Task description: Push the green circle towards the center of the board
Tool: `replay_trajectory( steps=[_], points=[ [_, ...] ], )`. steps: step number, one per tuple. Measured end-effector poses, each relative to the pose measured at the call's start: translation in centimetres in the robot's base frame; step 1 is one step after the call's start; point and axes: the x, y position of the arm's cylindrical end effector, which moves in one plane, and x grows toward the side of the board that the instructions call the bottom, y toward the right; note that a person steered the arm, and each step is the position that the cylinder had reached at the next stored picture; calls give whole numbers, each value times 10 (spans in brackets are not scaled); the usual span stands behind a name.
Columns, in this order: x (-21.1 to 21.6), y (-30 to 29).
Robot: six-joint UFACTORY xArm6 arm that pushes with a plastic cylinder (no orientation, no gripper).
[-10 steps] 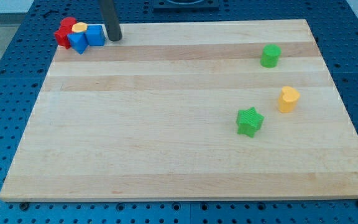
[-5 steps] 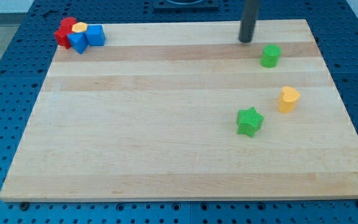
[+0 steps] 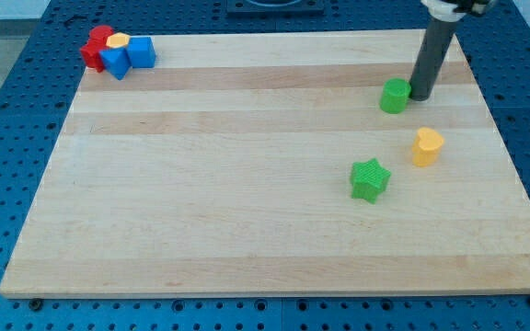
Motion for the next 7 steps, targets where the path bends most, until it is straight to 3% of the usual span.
replay_trajectory(
  steps=[3, 4, 6, 7],
  points=[
    [8, -105],
    [12, -121],
    [37, -101],
    [42, -126]
  ],
)
